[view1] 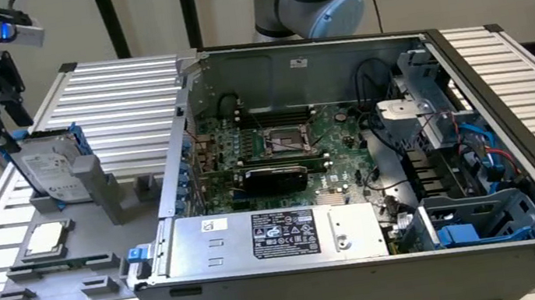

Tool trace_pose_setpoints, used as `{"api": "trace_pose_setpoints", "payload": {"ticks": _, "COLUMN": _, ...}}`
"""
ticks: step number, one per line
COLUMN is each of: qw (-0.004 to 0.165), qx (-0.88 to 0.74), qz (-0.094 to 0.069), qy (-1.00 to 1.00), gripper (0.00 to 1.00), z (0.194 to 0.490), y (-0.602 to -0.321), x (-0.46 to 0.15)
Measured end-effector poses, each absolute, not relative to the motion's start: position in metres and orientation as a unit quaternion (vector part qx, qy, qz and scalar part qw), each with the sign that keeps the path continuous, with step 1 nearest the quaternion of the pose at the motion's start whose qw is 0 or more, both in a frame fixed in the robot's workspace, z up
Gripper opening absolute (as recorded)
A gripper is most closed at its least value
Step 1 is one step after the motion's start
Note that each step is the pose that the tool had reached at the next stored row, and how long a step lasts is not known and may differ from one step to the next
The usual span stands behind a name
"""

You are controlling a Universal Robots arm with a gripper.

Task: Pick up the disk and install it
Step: 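Pick up the disk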

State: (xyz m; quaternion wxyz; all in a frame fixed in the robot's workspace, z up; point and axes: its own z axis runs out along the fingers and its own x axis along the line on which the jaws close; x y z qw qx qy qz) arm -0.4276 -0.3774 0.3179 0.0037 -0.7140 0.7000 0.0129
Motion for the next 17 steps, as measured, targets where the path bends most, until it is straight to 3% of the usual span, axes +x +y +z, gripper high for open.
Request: {"api": "trace_pose_setpoints", "payload": {"ticks": 17, "qw": 0.004, "qx": -0.714, "qz": 0.012, "qy": 0.700, "gripper": 1.00, "z": 0.289, "y": -0.377, "x": -0.429}}
